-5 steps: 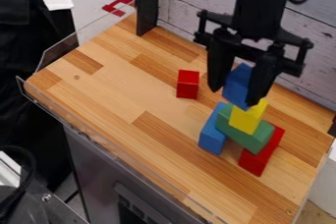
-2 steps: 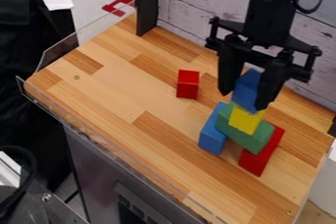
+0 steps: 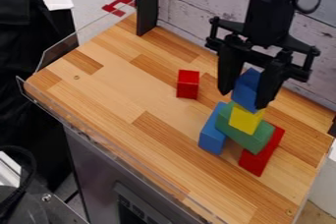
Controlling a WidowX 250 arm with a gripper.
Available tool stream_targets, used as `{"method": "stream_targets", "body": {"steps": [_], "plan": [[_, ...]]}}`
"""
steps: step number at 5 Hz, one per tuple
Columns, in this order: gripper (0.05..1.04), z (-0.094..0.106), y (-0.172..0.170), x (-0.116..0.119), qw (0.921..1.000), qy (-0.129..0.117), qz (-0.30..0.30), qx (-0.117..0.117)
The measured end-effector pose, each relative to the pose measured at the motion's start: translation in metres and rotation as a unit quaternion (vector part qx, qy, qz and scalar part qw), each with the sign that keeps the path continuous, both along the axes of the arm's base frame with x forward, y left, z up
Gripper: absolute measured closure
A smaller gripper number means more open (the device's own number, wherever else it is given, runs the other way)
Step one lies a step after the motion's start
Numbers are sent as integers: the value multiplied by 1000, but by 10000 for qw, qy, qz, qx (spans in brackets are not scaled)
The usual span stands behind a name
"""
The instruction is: The blue cube is placed on top of it
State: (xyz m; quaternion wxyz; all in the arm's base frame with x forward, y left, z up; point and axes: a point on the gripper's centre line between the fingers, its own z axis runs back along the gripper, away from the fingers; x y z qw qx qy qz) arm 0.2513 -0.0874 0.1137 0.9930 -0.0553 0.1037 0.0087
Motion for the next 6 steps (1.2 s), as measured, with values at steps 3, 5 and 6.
{"method": "stream_targets", "body": {"steps": [3, 5, 6], "plan": [[162, -11, -2, 8, 9999, 117, -92, -82], [85, 20, 3, 6, 9992, -377, -39, -158], [85, 42, 22, 5, 9974, -668, 198, -172]]}}
